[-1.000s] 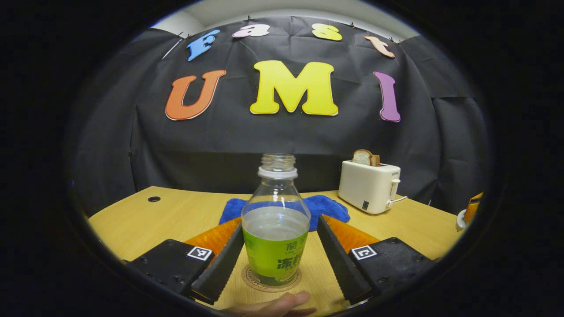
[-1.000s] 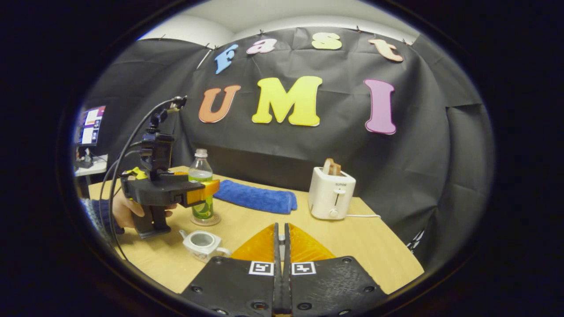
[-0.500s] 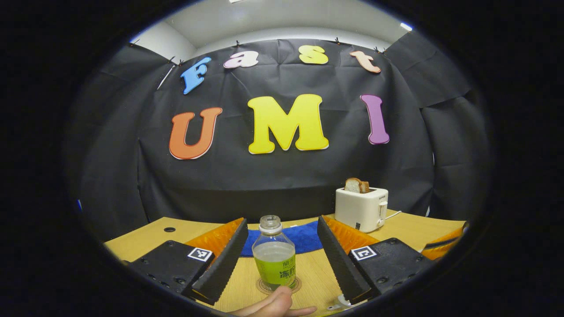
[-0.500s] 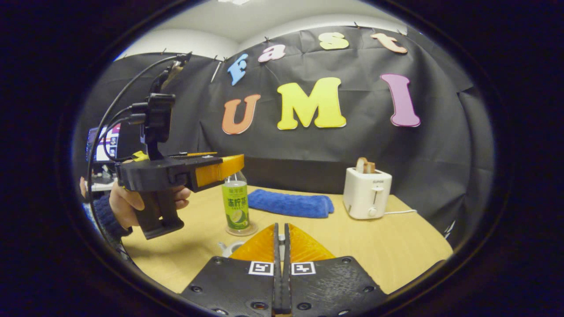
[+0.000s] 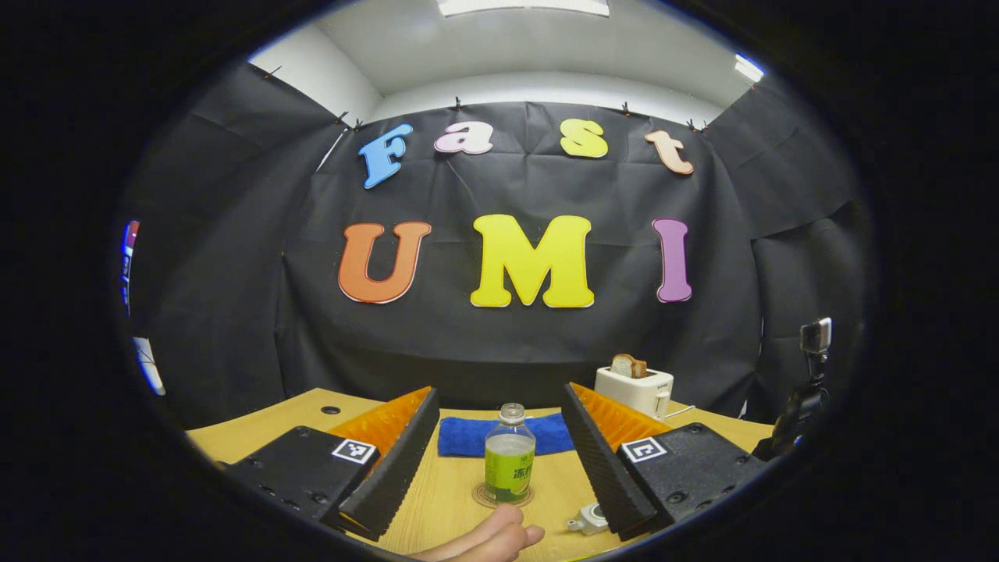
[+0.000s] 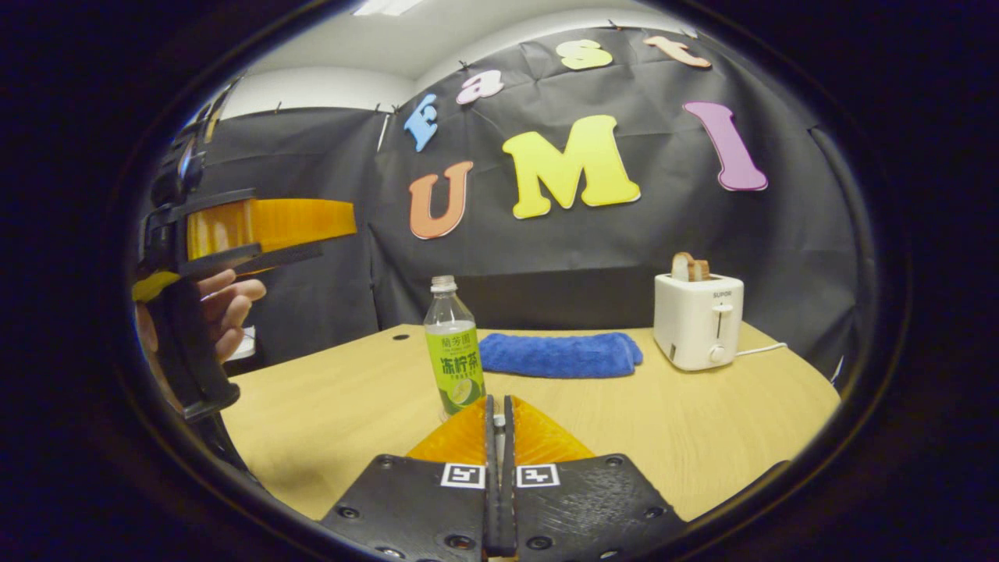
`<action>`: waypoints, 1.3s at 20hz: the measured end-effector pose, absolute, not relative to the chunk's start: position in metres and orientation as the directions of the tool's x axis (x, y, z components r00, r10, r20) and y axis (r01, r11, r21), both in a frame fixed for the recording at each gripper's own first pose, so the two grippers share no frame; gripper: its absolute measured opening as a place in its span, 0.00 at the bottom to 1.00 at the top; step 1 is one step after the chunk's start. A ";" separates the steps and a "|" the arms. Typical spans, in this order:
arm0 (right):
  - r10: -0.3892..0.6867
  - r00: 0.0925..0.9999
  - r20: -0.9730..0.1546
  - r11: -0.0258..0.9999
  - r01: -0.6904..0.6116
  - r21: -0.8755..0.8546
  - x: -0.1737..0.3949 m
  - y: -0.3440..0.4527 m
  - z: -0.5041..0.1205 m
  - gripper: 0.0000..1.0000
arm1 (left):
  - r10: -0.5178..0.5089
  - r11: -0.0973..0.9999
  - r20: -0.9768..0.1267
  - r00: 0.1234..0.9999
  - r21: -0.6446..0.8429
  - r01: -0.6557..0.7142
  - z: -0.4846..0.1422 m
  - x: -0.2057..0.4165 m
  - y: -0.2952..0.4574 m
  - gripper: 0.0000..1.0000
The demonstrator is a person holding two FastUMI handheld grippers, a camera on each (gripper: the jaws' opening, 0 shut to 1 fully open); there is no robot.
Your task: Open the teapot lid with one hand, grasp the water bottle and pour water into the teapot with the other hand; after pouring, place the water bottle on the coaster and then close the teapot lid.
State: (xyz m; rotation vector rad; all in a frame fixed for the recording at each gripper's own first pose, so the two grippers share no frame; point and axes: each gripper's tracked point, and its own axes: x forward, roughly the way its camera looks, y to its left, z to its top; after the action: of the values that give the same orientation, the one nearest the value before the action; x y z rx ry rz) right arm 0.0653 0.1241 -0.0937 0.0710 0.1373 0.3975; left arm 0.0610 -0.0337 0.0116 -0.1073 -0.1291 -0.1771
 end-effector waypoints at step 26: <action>0.290 0.949 -0.128 0.953 -0.274 0.127 0.066 0.120 -0.092 0.84 | -0.129 0.978 0.023 0.991 -0.162 0.131 -0.017 0.033 0.032 0.98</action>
State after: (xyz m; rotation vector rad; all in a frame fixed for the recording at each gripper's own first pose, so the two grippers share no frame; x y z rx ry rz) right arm 0.0663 0.1199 -0.0918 0.1087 0.1459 0.2873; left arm 0.0327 0.0321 -0.0169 -0.1642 -0.0123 -0.1312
